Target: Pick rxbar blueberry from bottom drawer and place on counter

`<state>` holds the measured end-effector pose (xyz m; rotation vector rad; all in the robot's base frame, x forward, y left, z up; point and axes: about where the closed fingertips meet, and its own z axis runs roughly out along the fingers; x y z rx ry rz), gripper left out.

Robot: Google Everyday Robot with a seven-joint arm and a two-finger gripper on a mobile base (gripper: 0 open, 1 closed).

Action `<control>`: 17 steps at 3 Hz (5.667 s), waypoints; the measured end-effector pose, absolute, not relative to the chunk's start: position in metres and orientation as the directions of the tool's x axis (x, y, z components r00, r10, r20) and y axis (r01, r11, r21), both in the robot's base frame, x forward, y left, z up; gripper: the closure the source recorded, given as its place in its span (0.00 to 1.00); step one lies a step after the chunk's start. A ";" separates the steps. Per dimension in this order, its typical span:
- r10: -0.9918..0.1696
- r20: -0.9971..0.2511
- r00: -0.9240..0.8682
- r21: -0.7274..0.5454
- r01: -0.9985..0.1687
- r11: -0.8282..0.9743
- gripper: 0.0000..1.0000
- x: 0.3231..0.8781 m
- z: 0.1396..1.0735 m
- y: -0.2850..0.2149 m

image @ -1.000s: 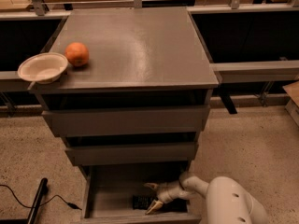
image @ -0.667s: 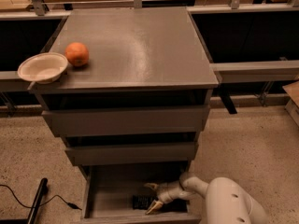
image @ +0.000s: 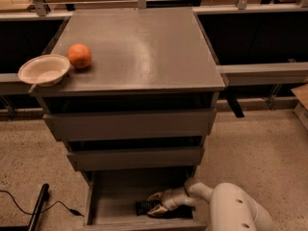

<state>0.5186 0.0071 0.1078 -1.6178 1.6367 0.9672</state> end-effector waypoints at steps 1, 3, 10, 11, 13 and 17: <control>-0.541 -0.840 -0.045 0.072 -0.997 -0.029 0.69 0.518 0.105 0.007; -0.534 -0.845 -0.014 0.027 -1.000 -0.016 1.00 0.522 0.134 0.005; -0.346 -0.891 0.294 -0.309 -0.951 -0.012 1.00 0.512 0.393 -0.029; -0.331 -0.869 0.368 -0.379 -0.925 -0.036 1.00 0.515 0.441 -0.040; -0.398 -0.801 0.447 -0.442 -0.890 -0.111 1.00 0.516 0.529 -0.043; -0.479 -0.678 0.558 -0.583 -0.805 -0.112 1.00 0.517 0.668 -0.058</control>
Offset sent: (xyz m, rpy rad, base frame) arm 0.0057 -0.0057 0.0091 -0.0152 -0.0151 -0.0067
